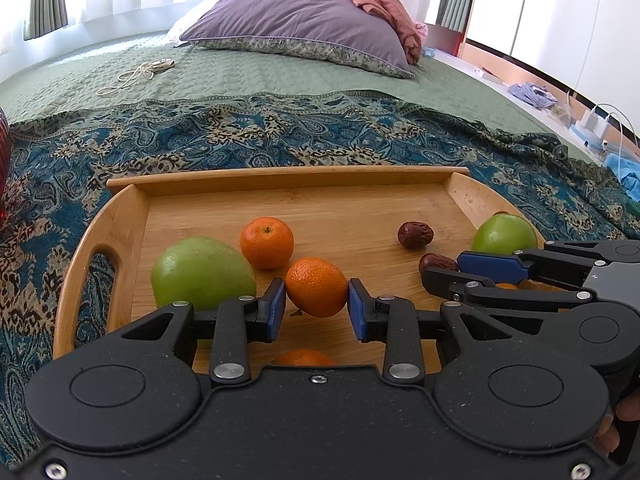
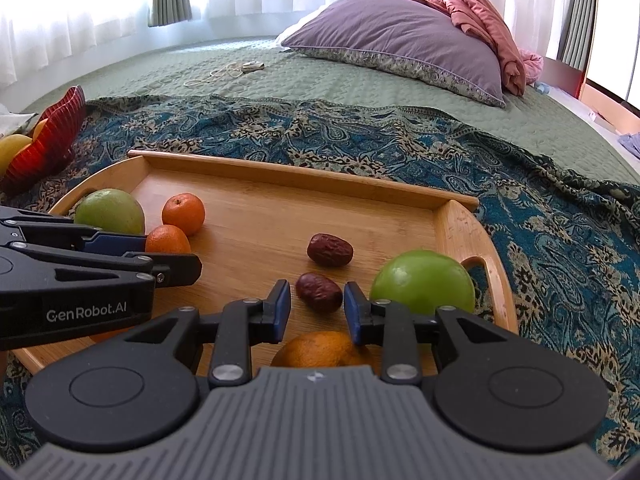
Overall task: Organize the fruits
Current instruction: 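Lower the tangerine and date onto the tray and open both grippers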
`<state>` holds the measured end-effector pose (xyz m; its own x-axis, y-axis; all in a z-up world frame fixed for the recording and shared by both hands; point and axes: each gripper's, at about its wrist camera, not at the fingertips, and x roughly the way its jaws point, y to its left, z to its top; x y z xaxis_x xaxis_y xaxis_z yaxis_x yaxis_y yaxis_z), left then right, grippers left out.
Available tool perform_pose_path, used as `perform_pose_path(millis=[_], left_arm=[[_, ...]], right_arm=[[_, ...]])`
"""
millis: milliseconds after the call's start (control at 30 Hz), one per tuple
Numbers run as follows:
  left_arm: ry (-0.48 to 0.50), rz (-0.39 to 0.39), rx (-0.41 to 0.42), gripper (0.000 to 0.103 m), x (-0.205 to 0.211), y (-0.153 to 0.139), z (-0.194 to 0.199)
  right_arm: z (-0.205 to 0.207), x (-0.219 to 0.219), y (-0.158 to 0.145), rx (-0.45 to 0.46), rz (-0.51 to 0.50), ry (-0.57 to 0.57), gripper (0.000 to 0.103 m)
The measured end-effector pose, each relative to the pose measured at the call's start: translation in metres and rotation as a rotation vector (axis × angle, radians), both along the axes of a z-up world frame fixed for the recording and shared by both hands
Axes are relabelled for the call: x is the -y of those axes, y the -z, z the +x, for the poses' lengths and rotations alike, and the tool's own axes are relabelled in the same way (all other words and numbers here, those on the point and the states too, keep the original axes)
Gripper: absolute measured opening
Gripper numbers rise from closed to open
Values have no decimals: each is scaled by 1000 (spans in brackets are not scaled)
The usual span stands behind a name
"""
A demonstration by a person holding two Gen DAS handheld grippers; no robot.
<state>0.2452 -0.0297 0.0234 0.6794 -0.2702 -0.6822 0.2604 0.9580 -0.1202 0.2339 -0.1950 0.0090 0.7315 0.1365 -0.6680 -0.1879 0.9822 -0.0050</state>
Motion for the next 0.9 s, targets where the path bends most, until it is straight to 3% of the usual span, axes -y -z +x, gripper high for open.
perform_pose_path(millis=[133, 367, 500, 533, 633, 900], left_arm=[[3, -5, 15, 32, 0, -2, -2], [19, -21, 36, 35, -2, -14, -11], [16, -26, 55, 40, -5, -21, -18], [18, -28, 60, 41, -7, -23, -20], [19, -31, 82, 47, -11, -30, -27], [22, -28, 127, 60, -20, -45, -48]], right_arm=[[-1, 0, -1, 3, 8, -2, 46], [-8, -3, -6, 21, 10, -16, 47], [-13, -6, -12, 36, -3, -23, 47], [-15, -6, -14, 40, -7, -23, 53], [-20, -5, -18, 53, -7, -24, 60], [-35, -2, -30, 93, -8, -18, 67]])
